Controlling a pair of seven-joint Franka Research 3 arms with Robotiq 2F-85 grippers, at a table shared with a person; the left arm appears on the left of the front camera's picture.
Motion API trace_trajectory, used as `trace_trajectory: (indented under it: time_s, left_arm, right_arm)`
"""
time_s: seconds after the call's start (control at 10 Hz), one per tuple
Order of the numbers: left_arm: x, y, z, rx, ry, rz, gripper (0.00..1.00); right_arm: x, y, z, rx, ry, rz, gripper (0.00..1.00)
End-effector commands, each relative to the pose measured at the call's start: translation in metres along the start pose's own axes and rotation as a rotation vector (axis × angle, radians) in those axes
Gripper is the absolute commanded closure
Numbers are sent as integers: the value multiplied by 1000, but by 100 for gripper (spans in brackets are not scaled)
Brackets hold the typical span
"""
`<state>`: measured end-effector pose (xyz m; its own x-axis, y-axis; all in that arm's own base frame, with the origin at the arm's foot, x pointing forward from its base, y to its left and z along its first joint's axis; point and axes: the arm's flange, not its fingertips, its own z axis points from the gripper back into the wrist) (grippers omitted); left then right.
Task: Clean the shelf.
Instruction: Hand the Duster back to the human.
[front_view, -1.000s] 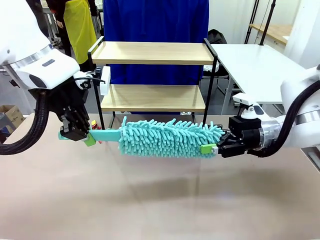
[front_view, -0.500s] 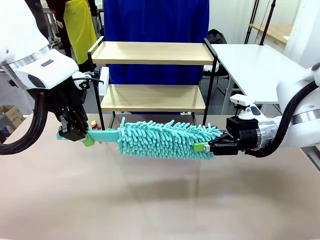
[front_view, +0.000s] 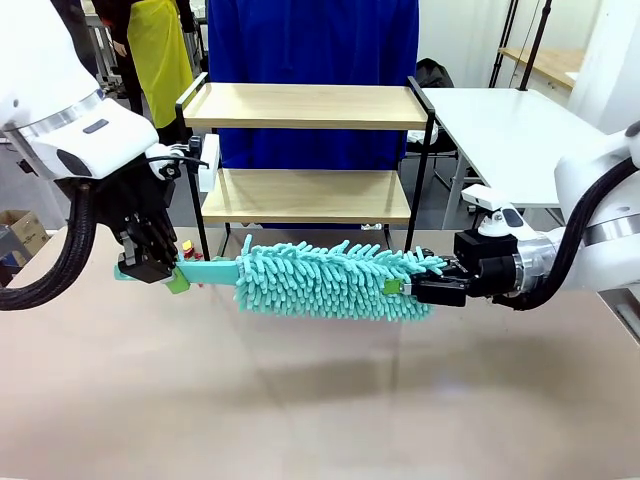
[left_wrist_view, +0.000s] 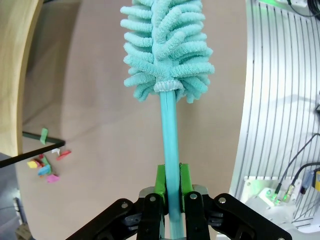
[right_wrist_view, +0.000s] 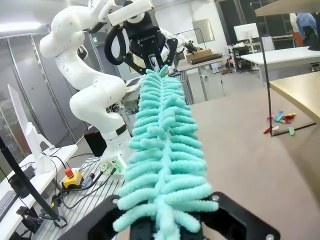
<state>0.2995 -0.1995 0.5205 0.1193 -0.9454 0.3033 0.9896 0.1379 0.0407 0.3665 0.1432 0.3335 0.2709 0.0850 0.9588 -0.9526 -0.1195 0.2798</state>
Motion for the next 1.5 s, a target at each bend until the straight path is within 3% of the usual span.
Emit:
trace_trajectory:
  time_s: [0.0, 0.1, 0.2, 0.3, 0.4, 0.6, 0.7, 1.0, 1.2, 1.4]
  left_arm:
    - [3, -1, 3, 5, -23, -17, 87]
    - [3, -1, 3, 5, -23, -17, 87]
    - [0, 0, 0, 0, 0, 0, 31]
    - [-4, 7, 3, -14, -48, 5, 30]
    - [-8, 8, 9, -16, -85, 8, 0]
    - [-32, 17, 32, -48, -270, 2, 0]
    - [-57, 23, 46, -54, -366, 22, 4]
    - [-134, 28, 76, -52, -629, 28, 0]
    - [-180, 30, 73, -39, -700, 52, 0]
    - [-193, 29, 71, -42, -702, 43, 0]
  right_arm:
    - [3, 0, 0, 7, 9, 32, 100]
    - [3, -2, 0, 27, 20, 40, 100]
    - [6, -4, 1, 27, -29, -1, 100]
    - [0, 0, 0, 1, 2, 14, 100]
    - [0, 0, 0, 1, 2, 14, 100]
    - [0, 0, 0, 1, 2, 14, 100]
    - [0, 0, 0, 1, 2, 14, 100]
    - [0, 0, 0, 1, 2, 14, 100]
    - [0, 0, 0, 1, 2, 14, 100]
    - [0, 0, 0, 1, 2, 14, 100]
